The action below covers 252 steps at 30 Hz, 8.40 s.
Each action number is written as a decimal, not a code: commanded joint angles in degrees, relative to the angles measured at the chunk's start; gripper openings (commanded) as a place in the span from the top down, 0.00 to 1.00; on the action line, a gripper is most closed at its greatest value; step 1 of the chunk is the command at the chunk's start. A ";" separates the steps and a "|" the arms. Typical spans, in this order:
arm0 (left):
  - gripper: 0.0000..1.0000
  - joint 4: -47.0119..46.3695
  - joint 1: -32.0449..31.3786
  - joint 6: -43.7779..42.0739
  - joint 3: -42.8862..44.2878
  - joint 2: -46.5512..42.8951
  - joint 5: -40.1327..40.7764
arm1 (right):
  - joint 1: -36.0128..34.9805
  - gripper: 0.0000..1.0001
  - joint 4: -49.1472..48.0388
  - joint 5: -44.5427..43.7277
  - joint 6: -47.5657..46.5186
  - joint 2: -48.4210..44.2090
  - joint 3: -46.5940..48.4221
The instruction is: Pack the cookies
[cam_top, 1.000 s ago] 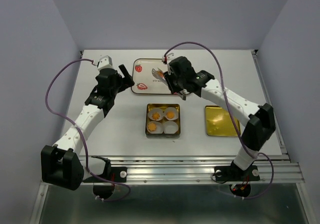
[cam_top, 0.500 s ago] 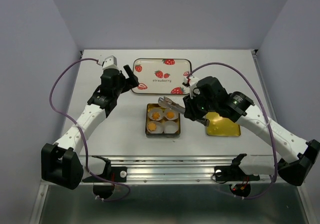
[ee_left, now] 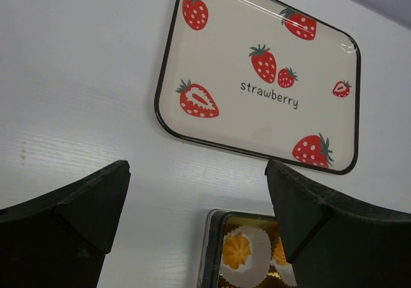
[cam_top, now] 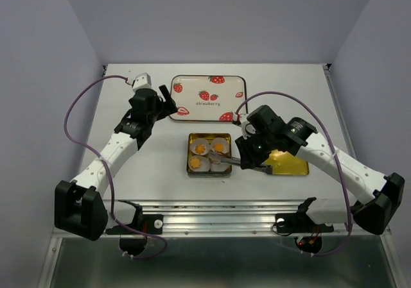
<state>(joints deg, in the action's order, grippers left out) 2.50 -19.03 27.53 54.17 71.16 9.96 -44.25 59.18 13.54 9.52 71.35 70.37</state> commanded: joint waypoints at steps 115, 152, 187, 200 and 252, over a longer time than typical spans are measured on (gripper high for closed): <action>0.01 -2.68 -0.13 -0.55 2.78 1.27 -0.55 | 40.48 0.00 -26.97 -28.49 4.59 29.49 17.36; 0.01 -1.27 -0.22 0.42 -3.37 -5.85 -2.75 | 34.38 0.00 -18.66 -37.71 16.41 10.56 -15.52; 0.01 -9.45 -0.13 -5.12 -1.00 1.97 -7.41 | 53.48 0.83 -25.87 -14.86 11.22 19.70 -20.36; 0.01 -6.98 -0.13 -5.03 0.32 0.04 -8.72 | 52.77 0.99 -27.80 -6.33 6.74 11.80 -20.71; 0.90 -27.64 -13.23 9.29 2.69 12.78 -38.78 | 32.74 0.87 -40.46 18.45 3.31 4.50 -9.46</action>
<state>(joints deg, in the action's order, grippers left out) -20.75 -32.14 33.85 56.25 85.08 -27.62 -11.07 22.39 30.41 14.50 77.67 60.90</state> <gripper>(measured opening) 0.274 0.104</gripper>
